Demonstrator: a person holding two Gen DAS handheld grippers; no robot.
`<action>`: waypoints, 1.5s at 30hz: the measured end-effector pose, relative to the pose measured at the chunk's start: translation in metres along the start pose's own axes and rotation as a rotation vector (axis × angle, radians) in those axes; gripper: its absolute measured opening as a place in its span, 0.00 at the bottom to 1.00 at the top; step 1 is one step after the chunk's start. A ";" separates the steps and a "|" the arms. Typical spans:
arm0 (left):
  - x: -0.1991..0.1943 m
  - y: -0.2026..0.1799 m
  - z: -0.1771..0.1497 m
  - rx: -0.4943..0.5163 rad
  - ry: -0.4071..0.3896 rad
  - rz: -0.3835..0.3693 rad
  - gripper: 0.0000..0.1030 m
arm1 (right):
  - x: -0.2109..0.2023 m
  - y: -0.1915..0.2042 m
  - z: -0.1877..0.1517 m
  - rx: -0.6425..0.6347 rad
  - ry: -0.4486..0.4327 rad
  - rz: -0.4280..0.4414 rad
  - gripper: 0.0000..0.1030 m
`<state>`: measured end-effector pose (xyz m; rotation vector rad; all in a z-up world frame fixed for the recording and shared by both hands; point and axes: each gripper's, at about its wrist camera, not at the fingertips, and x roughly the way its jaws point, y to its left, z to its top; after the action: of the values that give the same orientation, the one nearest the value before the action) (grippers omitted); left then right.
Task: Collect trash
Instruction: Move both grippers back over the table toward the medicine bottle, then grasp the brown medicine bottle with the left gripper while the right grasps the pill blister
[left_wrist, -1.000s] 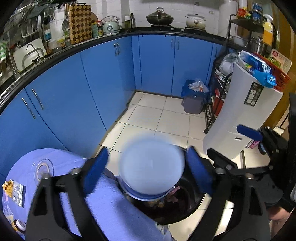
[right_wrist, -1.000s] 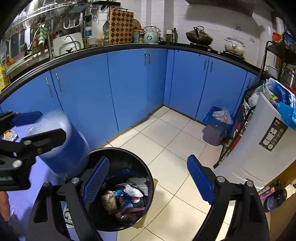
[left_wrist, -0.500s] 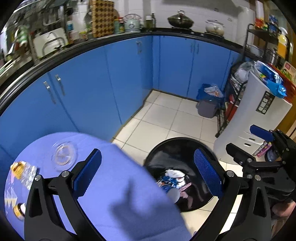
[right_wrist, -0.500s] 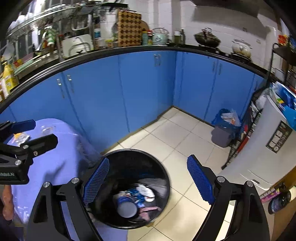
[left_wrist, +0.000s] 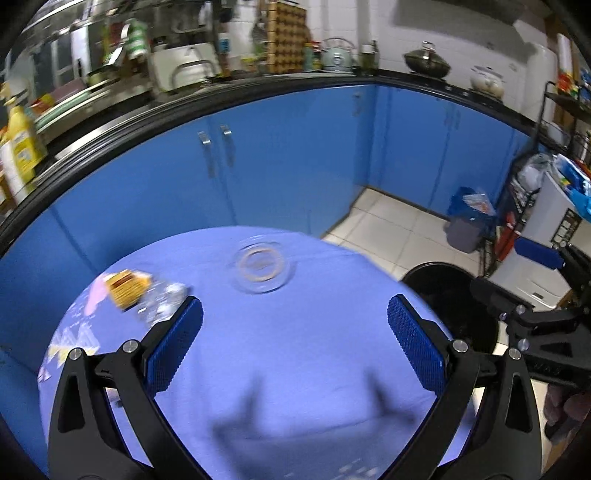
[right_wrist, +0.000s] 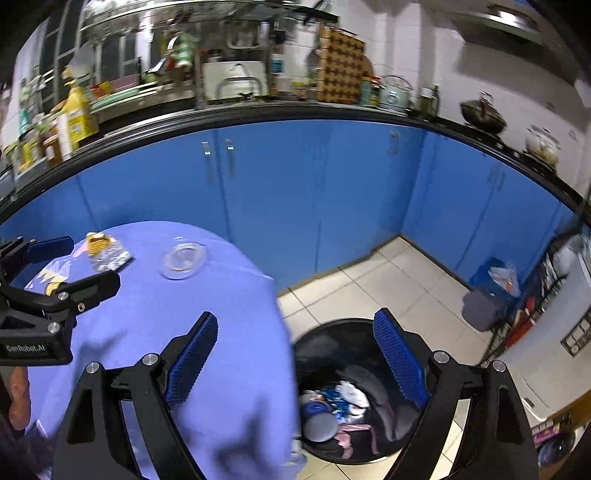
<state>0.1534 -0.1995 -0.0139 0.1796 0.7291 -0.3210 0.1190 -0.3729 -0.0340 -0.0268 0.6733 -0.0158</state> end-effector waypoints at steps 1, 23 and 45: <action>-0.003 0.009 -0.004 -0.009 0.001 0.014 0.96 | 0.001 0.008 0.002 -0.011 0.001 0.008 0.82; -0.008 0.154 -0.080 -0.259 0.088 0.147 0.96 | 0.019 0.127 0.018 -0.145 0.045 0.117 0.82; 0.042 0.176 -0.095 -0.310 0.197 0.200 0.96 | 0.051 0.132 0.015 -0.128 0.114 0.153 0.82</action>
<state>0.1855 -0.0186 -0.1033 -0.0107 0.9373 0.0031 0.1696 -0.2416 -0.0581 -0.0975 0.7882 0.1741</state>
